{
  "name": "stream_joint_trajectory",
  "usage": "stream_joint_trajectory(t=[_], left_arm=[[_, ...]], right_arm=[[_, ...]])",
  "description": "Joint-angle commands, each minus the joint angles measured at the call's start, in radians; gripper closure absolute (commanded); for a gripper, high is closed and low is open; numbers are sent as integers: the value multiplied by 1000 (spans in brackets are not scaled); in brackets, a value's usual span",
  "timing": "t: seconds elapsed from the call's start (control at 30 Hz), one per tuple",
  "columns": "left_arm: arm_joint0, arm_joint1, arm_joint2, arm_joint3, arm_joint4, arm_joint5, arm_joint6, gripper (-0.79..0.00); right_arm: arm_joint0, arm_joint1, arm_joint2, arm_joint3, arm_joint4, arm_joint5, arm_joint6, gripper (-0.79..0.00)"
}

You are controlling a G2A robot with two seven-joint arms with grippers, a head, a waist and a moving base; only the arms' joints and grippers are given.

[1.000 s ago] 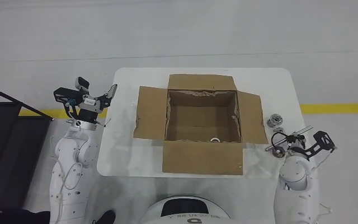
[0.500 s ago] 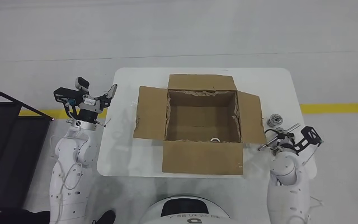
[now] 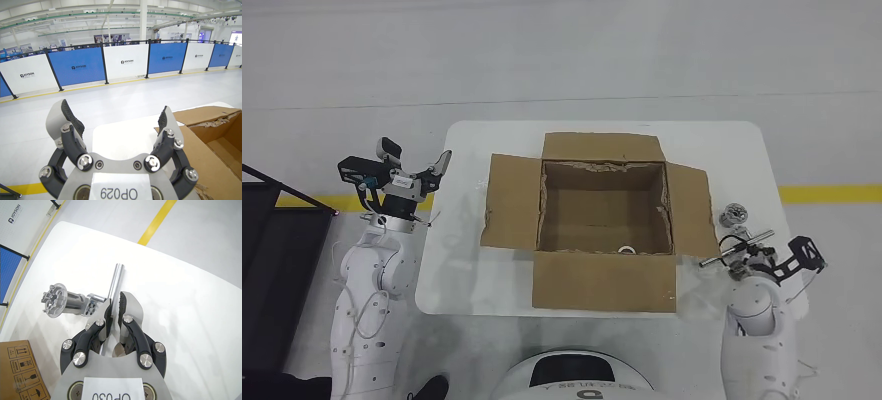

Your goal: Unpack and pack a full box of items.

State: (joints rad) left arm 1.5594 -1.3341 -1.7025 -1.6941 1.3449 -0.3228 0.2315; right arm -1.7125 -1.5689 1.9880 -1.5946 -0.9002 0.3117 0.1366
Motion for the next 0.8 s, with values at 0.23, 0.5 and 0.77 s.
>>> stream_joint_trajectory(t=[0.23,0.5,0.77], left_arm=[[0,0,0,0,0,0,0,-785],[0,0,0,0,0,0,0,-785],[0,0,0,0,0,0,0,-785]], right_arm=[[-14,2,-2,-36,37,-19,-15,-302],[-64,-4,29,-116,192,-111,-112,-573],[-123,-12,28,-229,346,-215,-121,-785]])
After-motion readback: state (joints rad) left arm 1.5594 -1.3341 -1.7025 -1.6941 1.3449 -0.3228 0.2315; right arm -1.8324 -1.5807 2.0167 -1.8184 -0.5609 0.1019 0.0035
